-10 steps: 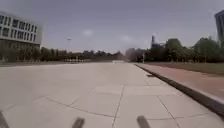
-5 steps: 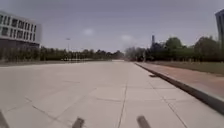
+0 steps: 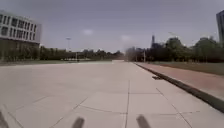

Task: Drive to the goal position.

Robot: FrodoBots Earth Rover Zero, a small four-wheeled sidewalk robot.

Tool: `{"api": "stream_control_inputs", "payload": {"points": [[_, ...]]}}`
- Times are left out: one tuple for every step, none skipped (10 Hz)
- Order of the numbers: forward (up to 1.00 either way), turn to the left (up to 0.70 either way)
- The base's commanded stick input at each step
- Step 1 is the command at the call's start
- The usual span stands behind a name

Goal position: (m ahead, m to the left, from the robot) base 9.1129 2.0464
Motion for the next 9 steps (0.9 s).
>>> {"api": "stream_control_inputs", "payload": {"points": [[0.70, 0.00], [0.70, 0.00], [0.70, 0.00], [0.70, 0.00], [0.70, 0.00], [0.70, 0.00], [0.70, 0.00], [0.70, 0.00], [0.70, 0.00]]}}
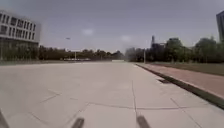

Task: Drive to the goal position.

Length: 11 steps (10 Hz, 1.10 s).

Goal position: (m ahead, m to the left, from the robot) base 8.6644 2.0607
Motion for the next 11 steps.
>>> {"api": "stream_control_inputs", "payload": {"points": [[0.70, 0.00], [0.70, 0.00], [0.70, 0.00], [0.70, 0.00], [0.70, 0.00], [0.70, 0.00], [0.70, 0.00], [0.70, 0.00], [0.70, 0.00], [0.70, 0.00], [0.70, 0.00]]}}
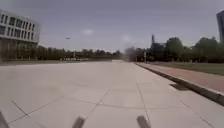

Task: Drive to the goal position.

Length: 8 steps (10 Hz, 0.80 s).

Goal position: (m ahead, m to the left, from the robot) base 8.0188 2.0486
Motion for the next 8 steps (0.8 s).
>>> {"api": "stream_control_inputs", "payload": {"points": [[0.70, 0.00], [0.70, 0.00], [0.70, 0.00], [0.70, 0.00], [0.70, 0.00], [0.70, 0.00], [0.70, 0.00], [0.70, 0.00]]}}
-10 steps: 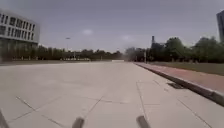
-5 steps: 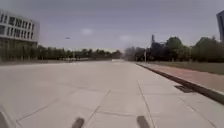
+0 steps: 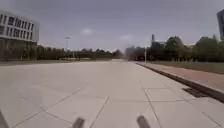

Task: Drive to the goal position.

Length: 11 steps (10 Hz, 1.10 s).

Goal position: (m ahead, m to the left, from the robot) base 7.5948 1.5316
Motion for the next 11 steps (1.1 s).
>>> {"api": "stream_control_inputs", "payload": {"points": [[0.70, 0.00], [0.70, 0.00], [0.70, 0.00], [0.70, 0.00], [0.70, 0.00], [0.70, 0.00], [0.70, 0.00], [0.70, 0.00], [0.70, 0.00], [0.70, 0.00], [0.70, 0.00]]}}
